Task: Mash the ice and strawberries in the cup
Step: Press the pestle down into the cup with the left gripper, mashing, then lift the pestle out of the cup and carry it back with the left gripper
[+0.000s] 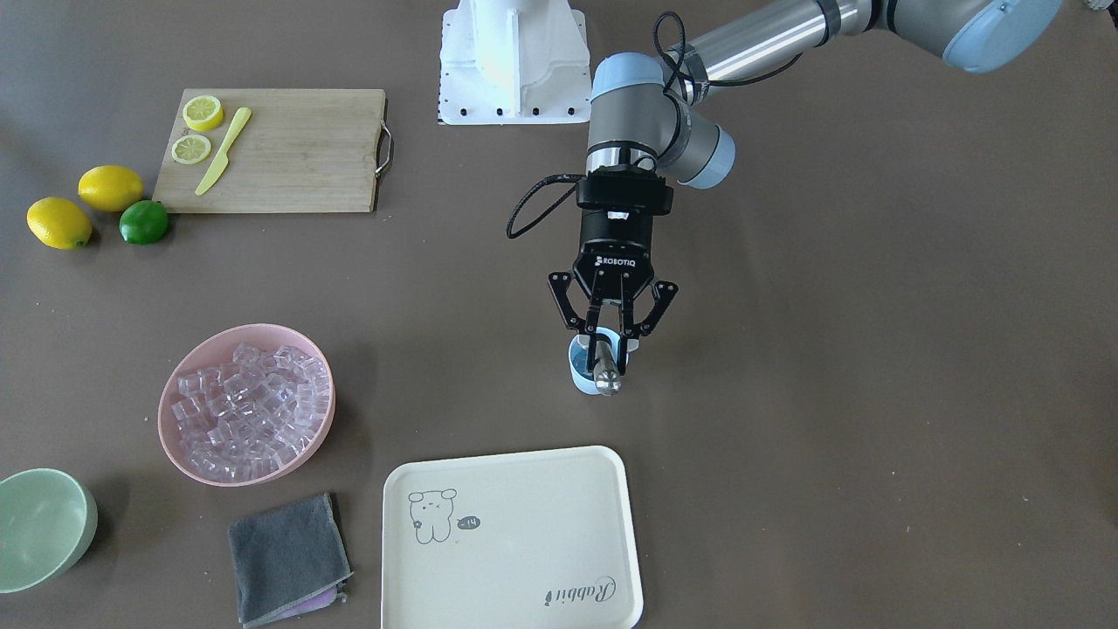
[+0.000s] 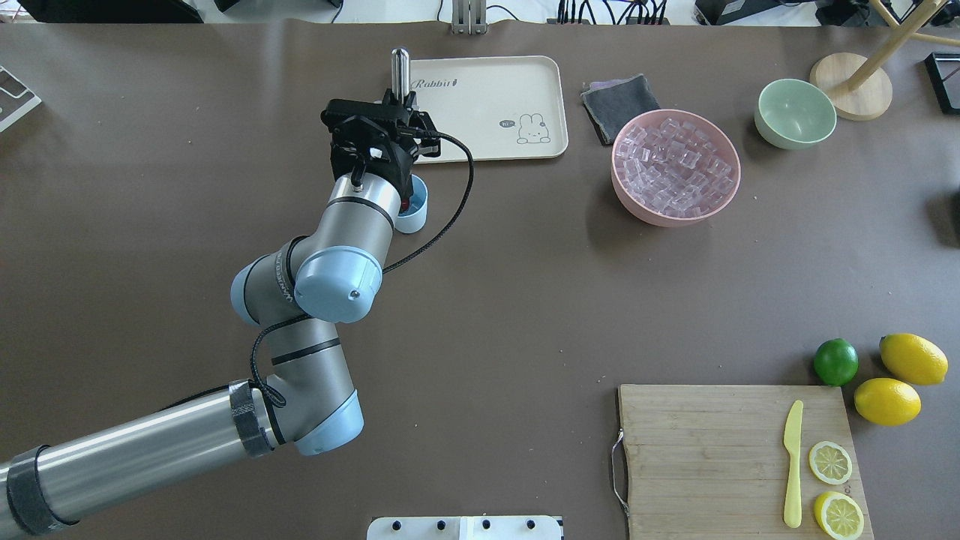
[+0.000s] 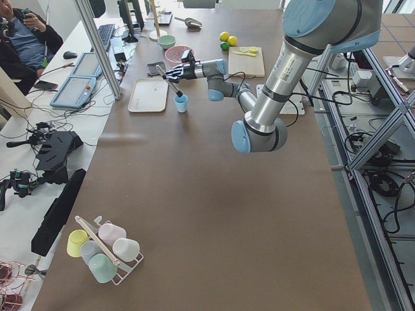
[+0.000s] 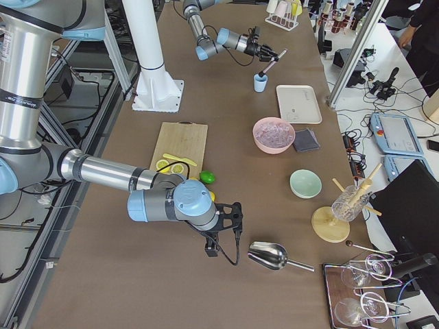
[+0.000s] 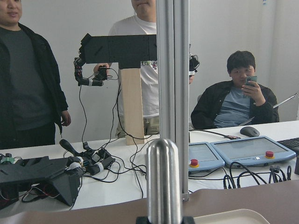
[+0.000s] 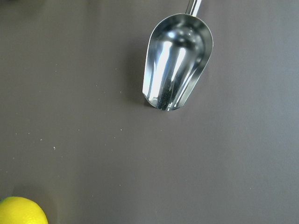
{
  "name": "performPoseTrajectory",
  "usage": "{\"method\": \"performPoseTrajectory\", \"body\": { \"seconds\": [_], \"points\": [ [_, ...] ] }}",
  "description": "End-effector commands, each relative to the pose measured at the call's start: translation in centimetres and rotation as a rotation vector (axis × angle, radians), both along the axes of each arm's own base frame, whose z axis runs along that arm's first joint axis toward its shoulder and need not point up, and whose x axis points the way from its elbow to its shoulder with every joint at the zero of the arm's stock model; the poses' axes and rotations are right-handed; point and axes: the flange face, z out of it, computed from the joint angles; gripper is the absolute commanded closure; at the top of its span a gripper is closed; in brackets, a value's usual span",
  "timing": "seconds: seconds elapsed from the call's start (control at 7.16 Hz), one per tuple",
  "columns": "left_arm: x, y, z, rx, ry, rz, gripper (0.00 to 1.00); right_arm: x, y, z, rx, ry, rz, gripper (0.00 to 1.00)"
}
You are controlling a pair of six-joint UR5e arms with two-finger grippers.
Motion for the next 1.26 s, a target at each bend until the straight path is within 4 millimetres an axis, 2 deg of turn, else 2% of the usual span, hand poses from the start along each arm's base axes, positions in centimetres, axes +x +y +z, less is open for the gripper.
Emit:
{"method": "performPoseTrajectory", "body": {
  "seconds": [0.0, 0.14, 0.28, 0.42, 0.56, 0.7, 0.84, 0.98, 1.12],
  "points": [
    [1.6, 0.1, 2.2, -0.027, -0.006, 0.004, 0.81, 0.0, 0.0, 0.0, -0.001, 0.000, 0.000, 0.01],
    [1.1, 0.0, 1.1, -0.015, 0.001, 0.004, 0.81, 0.0, 0.0, 0.0, 0.001, -0.001, 0.000, 0.01],
    [-0.8, 0.1, -1.5, 0.010, 0.012, 0.017, 0.82, 0.0, -0.2, -0.1, 0.002, 0.000, 0.000, 0.01],
    [-4.3, -1.7, -3.8, 0.021, -0.005, 0.029, 0.81, 0.0, -0.2, 0.0, -0.004, 0.000, 0.000, 0.01],
    [-8.8, -4.7, -5.0, -0.017, 0.011, 0.113, 0.81, 0.1, 0.4, 0.3, -0.009, -0.015, 0.005, 0.01],
    [-13.5, -6.4, -1.1, -0.093, 0.017, 0.183, 0.81, 0.9, 0.9, 0.4, -0.001, -0.011, 0.016, 0.01],
    [-19.2, -7.3, 5.7, -0.202, 0.004, 0.322, 0.81, 1.2, 1.0, 0.4, -0.004, -0.011, 0.025, 0.01],
    [-23.5, -6.8, 13.9, -0.350, 0.001, 0.469, 0.81, 1.3, 1.0, 0.5, -0.005, -0.012, 0.027, 0.01],
    [-25.1, -5.8, 18.7, -0.463, 0.004, 0.512, 0.80, 1.2, 1.1, 0.8, -0.014, -0.011, 0.026, 0.01]
  ]
}}
